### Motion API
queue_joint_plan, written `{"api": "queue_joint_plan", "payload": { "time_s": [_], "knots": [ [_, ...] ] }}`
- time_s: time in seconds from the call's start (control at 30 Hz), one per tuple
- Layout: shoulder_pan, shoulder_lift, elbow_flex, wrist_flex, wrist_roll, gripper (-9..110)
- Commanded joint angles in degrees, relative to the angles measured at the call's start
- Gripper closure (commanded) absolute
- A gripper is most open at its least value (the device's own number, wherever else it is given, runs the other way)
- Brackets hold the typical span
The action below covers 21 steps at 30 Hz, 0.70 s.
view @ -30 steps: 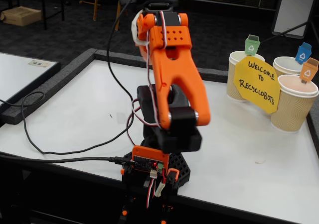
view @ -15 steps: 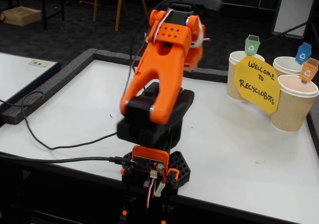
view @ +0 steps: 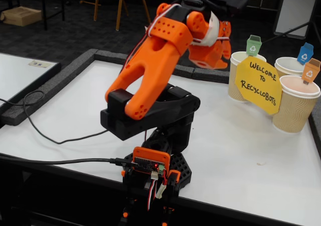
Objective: Sort rubbish by color.
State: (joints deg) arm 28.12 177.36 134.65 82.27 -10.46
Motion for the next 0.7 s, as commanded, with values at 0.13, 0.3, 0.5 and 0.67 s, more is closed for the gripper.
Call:
{"api": "queue_joint_plan", "payload": {
  "time_s": [0.13,0.3,0.5,0.67],
  "knots": [
    [3.08,-0.44,-12.57,-0.79,-1.14,101],
    [3.08,-0.62,-14.33,-1.41,-1.14,101],
    [3.16,-2.81,-16.17,-1.58,-1.14,101],
    [2.11,-3.16,-16.26,-2.11,-1.14,101]
  ]
}}
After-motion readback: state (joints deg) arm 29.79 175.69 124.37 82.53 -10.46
